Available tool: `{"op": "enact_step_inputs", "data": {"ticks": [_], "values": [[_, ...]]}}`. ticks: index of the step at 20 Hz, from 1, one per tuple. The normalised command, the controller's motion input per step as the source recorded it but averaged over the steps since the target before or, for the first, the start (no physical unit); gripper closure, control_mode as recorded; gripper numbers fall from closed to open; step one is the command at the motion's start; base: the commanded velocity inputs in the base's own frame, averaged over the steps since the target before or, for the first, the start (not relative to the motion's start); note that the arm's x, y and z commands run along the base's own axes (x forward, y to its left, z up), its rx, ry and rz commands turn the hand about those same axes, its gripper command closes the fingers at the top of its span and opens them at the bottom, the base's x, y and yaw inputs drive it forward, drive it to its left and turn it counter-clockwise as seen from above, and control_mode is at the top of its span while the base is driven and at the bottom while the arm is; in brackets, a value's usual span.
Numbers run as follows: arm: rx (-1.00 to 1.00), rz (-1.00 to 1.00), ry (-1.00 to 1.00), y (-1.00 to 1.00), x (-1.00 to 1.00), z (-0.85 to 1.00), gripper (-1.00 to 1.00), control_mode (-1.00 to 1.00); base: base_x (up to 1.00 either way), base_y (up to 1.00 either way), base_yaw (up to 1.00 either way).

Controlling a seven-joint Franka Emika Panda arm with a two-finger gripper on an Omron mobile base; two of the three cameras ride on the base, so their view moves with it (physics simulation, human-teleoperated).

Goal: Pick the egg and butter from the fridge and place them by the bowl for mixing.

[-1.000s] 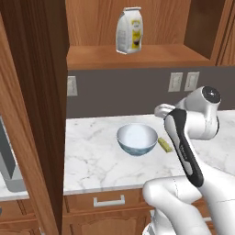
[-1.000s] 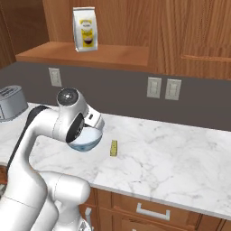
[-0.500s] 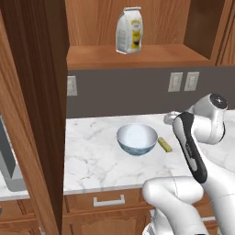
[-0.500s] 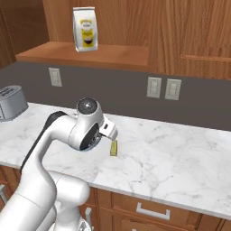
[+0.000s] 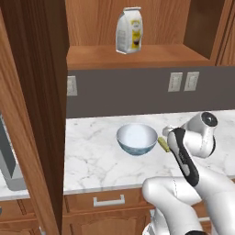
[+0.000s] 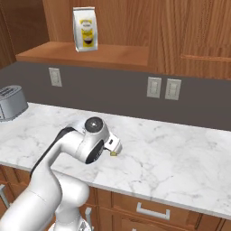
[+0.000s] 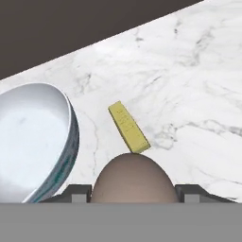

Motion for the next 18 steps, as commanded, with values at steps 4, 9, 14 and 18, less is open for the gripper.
{"op": "enact_step_inputs", "data": {"ticks": [4, 9, 14, 18], "values": [[0.06, 0.00, 0.05, 0.00, 0.28, -0.49, 1.00, -1.00, 0.00, 0.00, 0.00], [0.12, 0.00, 0.01, 0.00, 0.08, -0.36, 1.00, -1.00, 0.00, 0.00, 0.00], [0.10, 0.00, 0.13, 0.00, -0.01, -0.28, 1.00, -1.00, 0.00, 0.00, 0.00], [0.10, 0.00, 0.06, 0.00, -0.12, -0.19, 1.00, -1.00, 0.00, 0.00, 0.00]]}}
